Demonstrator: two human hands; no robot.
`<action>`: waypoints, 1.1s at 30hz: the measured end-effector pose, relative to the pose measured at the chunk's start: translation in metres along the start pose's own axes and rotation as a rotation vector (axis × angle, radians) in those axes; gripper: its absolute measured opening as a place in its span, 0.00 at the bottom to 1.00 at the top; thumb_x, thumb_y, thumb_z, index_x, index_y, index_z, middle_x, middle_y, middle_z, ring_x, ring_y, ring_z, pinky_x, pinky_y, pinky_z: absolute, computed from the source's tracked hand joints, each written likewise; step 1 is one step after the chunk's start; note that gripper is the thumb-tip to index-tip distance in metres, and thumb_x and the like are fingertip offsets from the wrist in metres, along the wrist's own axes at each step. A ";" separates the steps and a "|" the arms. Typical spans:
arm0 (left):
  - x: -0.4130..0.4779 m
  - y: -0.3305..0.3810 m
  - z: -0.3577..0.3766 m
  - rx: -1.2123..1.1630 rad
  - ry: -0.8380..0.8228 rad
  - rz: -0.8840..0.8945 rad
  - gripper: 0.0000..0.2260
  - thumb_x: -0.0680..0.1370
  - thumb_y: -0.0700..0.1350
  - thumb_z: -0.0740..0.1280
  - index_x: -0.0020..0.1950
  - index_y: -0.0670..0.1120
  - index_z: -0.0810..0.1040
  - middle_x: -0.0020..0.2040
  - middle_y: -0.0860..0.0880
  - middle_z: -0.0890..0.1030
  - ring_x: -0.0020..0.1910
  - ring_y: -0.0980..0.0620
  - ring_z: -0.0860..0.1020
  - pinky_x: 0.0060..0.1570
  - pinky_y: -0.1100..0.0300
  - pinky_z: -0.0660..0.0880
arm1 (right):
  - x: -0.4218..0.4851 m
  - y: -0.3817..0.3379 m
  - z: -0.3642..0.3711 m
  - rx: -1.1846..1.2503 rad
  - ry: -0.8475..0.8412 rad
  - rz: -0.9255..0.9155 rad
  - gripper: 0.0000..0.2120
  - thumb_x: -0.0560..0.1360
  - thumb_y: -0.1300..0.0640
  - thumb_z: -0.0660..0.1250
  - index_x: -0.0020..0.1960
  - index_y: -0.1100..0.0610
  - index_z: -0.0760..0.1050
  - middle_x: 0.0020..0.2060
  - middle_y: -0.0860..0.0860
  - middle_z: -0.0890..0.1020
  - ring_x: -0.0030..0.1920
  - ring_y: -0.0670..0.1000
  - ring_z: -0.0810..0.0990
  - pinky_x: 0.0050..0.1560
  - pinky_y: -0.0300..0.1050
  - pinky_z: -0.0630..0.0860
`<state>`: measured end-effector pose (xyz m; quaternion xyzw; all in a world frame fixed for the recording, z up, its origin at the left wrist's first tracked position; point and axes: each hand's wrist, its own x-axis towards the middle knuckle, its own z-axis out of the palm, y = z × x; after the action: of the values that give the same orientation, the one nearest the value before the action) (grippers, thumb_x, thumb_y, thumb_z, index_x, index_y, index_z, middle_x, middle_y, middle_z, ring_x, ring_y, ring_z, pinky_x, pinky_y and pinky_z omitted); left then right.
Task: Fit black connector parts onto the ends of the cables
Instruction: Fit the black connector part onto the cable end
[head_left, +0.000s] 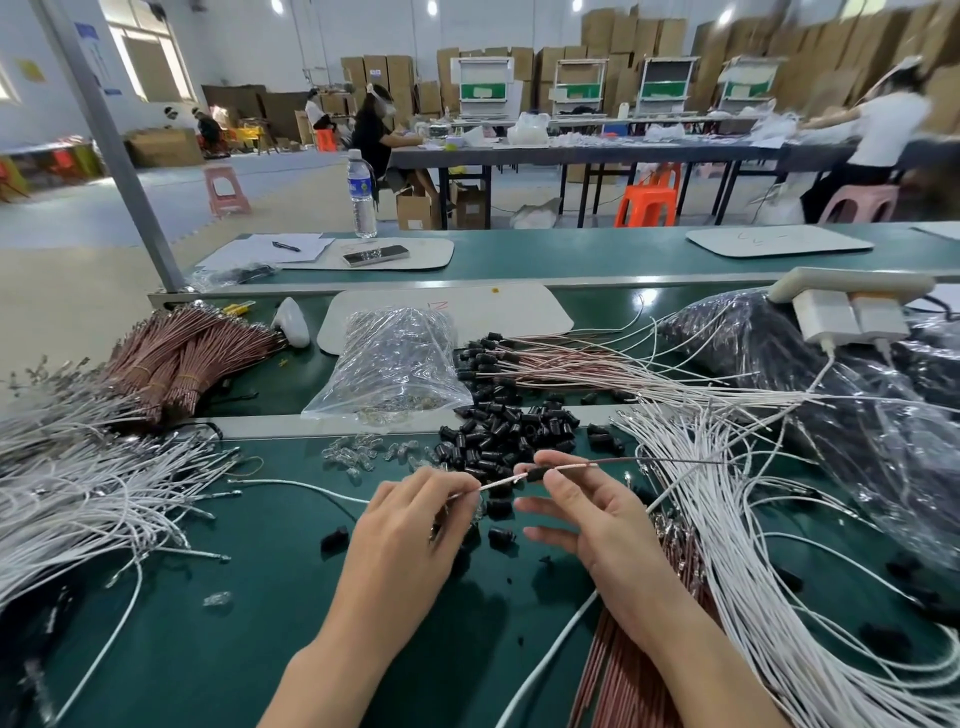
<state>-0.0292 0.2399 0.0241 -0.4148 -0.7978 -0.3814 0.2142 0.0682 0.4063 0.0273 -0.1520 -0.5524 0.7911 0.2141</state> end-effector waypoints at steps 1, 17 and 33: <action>0.000 0.001 0.002 0.017 0.010 0.031 0.08 0.81 0.50 0.65 0.52 0.50 0.82 0.46 0.58 0.81 0.44 0.58 0.73 0.47 0.59 0.72 | -0.001 0.001 0.001 -0.010 -0.032 0.015 0.11 0.73 0.51 0.71 0.55 0.48 0.85 0.54 0.55 0.86 0.52 0.58 0.86 0.44 0.46 0.83; 0.003 -0.008 -0.001 0.052 0.047 0.134 0.08 0.82 0.49 0.64 0.53 0.48 0.81 0.45 0.56 0.79 0.44 0.55 0.76 0.48 0.60 0.72 | -0.005 -0.006 0.002 0.016 -0.025 -0.037 0.14 0.72 0.48 0.72 0.56 0.49 0.84 0.51 0.54 0.85 0.45 0.56 0.86 0.42 0.46 0.82; -0.001 -0.001 0.001 -0.033 -0.045 0.088 0.07 0.83 0.50 0.63 0.54 0.50 0.80 0.48 0.59 0.78 0.45 0.57 0.76 0.49 0.61 0.72 | -0.005 -0.004 0.000 -0.079 -0.058 -0.041 0.12 0.75 0.50 0.70 0.57 0.47 0.84 0.50 0.52 0.86 0.45 0.54 0.86 0.42 0.45 0.81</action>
<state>-0.0297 0.2401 0.0226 -0.4613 -0.7772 -0.3753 0.2057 0.0735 0.4049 0.0313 -0.1259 -0.5921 0.7682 0.2082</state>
